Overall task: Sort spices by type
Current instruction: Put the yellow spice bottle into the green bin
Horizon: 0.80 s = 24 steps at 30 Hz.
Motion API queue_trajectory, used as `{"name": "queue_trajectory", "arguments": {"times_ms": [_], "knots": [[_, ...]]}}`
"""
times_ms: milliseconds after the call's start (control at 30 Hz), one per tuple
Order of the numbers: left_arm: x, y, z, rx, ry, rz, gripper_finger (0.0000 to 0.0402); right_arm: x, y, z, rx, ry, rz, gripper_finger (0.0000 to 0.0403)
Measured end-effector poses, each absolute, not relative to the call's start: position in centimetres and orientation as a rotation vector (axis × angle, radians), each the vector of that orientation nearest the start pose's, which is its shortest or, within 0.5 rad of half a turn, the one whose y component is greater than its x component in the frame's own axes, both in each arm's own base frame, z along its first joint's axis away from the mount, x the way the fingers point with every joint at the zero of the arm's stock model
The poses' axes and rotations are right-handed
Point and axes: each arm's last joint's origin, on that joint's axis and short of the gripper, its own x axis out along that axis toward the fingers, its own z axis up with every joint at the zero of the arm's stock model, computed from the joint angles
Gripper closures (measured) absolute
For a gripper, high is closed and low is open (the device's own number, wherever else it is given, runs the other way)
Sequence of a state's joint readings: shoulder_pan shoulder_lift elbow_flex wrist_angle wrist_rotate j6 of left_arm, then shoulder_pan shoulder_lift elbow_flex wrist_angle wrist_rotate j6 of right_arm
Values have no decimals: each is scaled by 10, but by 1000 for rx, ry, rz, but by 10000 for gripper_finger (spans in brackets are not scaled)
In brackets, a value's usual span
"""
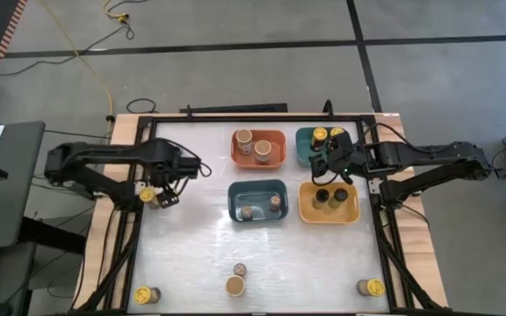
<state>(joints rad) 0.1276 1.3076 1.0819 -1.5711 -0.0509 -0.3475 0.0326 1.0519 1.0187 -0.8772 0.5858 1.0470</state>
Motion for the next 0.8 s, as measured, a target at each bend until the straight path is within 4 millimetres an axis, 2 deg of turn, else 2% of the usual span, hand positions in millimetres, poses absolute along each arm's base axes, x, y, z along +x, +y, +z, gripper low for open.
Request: {"name": "queue_trajectory", "arguments": {"times_ms": [133, 300, 800], "knots": [[186, 25, 251, -253, 1860, 378, 111, 193, -10, 312, 674, 513, -899, 39], [177, 24, 232, -213, 1957, 337, 111, 193, -10, 312, 673, 514, -899, 39], [154, 19, 204, -249, 2036, 276, 111, 193, -10, 312, 674, 514, -899, 39]]}}
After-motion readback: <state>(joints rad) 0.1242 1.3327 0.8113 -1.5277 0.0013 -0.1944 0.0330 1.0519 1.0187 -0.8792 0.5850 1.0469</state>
